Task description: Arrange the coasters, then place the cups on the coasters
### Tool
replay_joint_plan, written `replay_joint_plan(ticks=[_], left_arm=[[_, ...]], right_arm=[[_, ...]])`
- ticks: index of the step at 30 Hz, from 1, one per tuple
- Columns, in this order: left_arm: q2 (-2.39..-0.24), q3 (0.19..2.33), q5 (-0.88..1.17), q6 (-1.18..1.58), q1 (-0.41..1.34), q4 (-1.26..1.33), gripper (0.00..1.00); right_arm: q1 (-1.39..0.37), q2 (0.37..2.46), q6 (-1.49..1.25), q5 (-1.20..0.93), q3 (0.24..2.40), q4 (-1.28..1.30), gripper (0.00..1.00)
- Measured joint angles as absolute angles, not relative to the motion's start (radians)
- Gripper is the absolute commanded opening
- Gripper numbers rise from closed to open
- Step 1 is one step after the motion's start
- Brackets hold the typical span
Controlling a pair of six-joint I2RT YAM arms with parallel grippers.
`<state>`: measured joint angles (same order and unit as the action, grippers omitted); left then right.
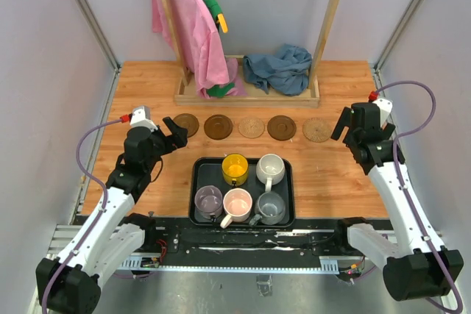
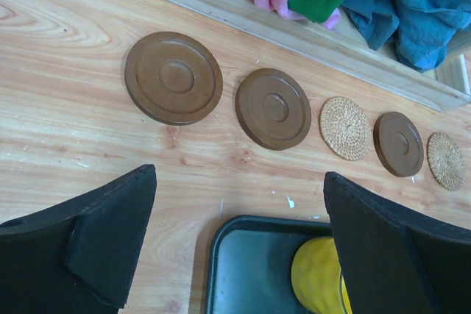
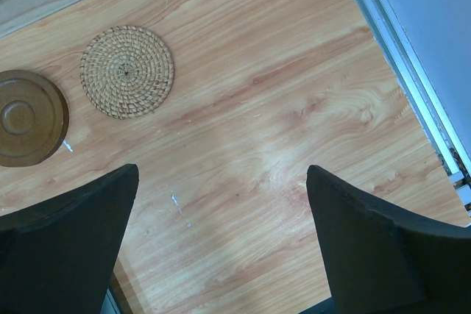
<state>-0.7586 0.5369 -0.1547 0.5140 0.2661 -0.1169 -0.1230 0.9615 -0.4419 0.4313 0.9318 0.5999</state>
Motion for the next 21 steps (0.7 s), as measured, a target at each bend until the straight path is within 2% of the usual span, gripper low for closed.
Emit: replay_joint_plan(ticks=[21], left_arm=[[-0.846,0.498,-0.165,0.529,0.266,-0.014,1.0]], right_arm=[[-0.123,1.09,-0.441,0.347,0.929,0.536,0.99]])
